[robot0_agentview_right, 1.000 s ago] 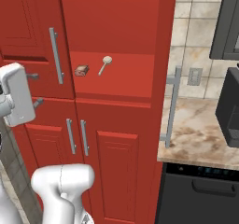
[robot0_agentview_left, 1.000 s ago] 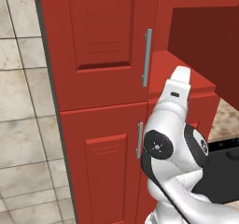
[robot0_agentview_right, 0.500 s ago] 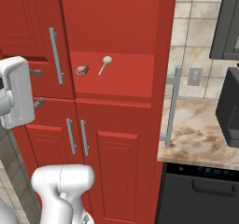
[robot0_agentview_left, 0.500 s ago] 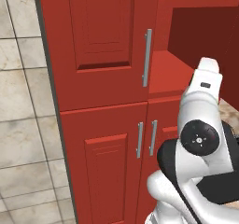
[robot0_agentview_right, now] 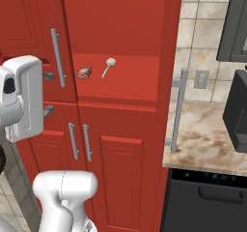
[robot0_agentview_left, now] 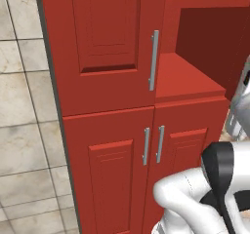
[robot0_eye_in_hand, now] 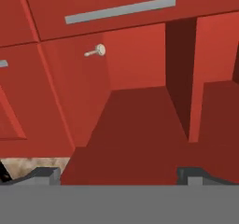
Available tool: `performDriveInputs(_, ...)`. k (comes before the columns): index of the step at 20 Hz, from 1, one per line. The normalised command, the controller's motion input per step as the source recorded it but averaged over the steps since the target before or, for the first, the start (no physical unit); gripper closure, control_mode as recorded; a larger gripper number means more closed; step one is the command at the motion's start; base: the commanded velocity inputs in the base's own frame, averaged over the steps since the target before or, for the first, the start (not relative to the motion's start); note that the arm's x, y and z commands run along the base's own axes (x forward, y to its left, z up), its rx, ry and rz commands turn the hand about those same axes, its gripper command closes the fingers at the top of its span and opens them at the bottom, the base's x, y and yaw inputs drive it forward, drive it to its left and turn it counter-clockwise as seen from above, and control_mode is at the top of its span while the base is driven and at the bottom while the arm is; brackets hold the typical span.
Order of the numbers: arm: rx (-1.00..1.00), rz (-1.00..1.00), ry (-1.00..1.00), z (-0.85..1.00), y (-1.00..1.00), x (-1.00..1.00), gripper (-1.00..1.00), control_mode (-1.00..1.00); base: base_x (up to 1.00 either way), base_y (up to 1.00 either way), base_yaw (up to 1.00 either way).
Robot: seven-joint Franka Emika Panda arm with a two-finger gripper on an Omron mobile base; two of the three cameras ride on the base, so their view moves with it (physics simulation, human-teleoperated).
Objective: Pick up the bar soap and dish brush from the sink, and place them back in the cabinet, and close the cabinet doors.
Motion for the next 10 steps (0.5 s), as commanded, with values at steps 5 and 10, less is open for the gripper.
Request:
performDriveInputs(5, -0.08, 0.14, 0.0, 0.0, -0.35, -0.43, -1.0, -1.0, 0.0, 0.0, 0.0)
performDriveInputs(10, -0.03, 0.08, -0.03, 0.0, -0.27, -0.41, -1.0, -1.0, 0.0, 0.0, 0.0)
